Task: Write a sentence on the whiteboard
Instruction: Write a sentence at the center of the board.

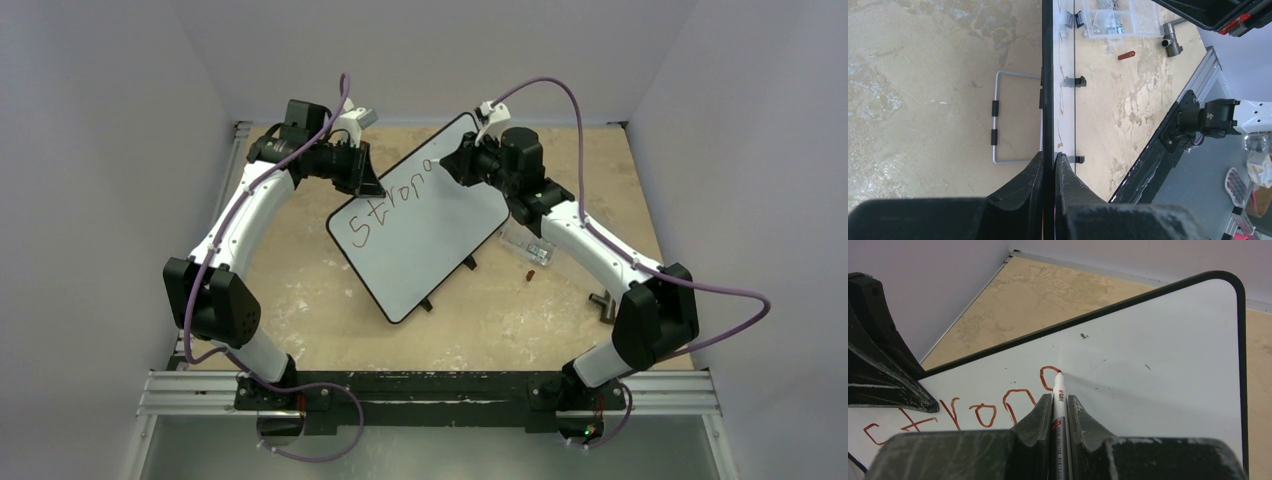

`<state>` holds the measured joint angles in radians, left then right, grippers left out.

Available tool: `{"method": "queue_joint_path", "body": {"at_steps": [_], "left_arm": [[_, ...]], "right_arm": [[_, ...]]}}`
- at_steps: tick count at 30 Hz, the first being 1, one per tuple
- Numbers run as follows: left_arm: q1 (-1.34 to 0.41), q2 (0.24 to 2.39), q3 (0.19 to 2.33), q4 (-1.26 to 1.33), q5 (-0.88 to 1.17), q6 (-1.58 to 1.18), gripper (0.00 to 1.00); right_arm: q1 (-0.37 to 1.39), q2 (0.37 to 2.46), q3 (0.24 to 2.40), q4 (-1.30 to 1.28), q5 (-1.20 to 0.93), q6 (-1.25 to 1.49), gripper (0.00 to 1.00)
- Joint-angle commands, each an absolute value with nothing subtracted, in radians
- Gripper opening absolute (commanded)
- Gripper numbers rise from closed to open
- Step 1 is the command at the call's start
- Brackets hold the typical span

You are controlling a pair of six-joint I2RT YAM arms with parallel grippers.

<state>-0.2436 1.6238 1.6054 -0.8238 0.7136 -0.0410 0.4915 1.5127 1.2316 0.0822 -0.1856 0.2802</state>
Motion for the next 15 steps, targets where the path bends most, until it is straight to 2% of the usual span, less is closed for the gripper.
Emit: {"method": "queue_joint_path", "body": {"at_steps": [1, 15], "left_arm": [[-0.249, 1.563, 1.618, -0.741, 0.713, 0.024, 0.0], [-0.25, 1.563, 1.618, -0.742, 0.709, 0.025, 0.0]], "right_arm": [[0.492, 1.534, 1.291, 0.092, -0.172, 0.279, 0.0], [0.492, 1.541, 1.276, 0.098, -0.195, 0.282, 0.0]]}}
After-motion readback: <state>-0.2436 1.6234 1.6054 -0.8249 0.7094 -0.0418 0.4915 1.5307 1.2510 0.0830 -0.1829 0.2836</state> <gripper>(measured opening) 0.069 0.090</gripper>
